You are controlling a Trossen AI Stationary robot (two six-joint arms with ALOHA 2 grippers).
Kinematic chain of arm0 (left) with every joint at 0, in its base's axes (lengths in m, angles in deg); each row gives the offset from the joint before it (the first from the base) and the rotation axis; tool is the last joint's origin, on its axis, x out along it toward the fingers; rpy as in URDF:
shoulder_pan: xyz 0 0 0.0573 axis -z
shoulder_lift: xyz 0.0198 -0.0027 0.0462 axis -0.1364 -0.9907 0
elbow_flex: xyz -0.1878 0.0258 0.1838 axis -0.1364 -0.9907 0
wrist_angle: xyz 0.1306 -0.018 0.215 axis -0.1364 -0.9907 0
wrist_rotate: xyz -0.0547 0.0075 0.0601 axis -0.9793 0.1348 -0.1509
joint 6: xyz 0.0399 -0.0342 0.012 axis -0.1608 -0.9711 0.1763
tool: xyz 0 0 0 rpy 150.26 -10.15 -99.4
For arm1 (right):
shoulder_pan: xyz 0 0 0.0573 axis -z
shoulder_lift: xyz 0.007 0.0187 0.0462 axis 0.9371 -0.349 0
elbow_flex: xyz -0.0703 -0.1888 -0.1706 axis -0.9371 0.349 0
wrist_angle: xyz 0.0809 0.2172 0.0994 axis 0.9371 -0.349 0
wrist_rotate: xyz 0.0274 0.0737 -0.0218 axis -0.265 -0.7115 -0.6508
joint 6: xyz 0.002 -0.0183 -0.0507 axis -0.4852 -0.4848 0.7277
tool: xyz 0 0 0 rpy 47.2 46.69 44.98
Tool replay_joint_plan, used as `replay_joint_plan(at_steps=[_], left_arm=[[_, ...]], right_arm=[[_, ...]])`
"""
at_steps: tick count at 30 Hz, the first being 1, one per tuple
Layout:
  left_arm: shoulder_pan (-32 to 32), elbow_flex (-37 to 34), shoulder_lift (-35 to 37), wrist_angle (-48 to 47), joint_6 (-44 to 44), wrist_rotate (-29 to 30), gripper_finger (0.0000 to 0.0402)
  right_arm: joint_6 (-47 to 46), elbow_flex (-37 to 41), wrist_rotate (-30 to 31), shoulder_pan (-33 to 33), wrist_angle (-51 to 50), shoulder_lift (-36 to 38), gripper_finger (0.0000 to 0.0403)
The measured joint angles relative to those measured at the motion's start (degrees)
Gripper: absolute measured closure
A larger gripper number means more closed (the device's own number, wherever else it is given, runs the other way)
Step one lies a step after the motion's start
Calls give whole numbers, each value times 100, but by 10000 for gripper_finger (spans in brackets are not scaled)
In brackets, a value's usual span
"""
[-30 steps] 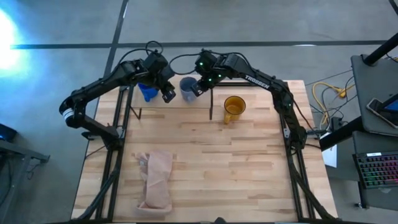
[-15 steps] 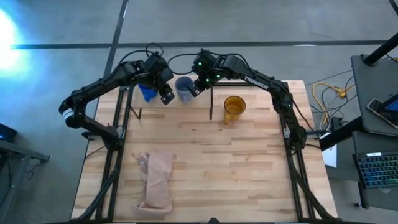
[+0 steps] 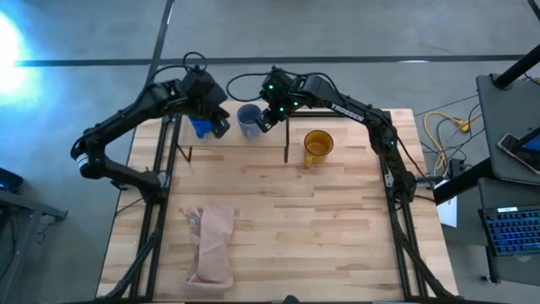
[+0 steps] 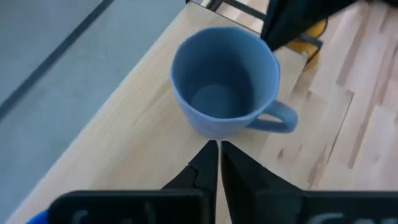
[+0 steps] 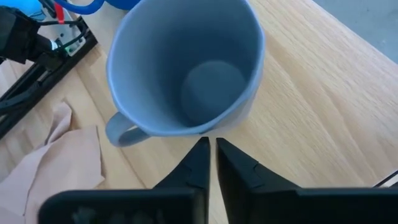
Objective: Stack small to large cups/mugs on shelf
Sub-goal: Put the light blue mug on the shelf
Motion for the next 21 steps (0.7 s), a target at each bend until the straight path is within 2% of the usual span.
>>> replay_joint_plan(at_steps=[6, 11, 16, 21], left_arm=[[-55, 271, -411, -96, -1048, -97, 334], [-54, 675, -859, -313, -1635, 63, 291], [-52, 1155, -1034, -549, -1761, 496, 283], [-52, 1502, -1213, -871, -1950, 610, 283]], right_arm=[[-159, -2, 42, 11, -228, 7, 317], [-170, -2, 579, 11, -726, 95, 272], [-54, -2, 940, 11, -915, 275, 249], [-5, -2, 1197, 48, -999, 467, 238]])
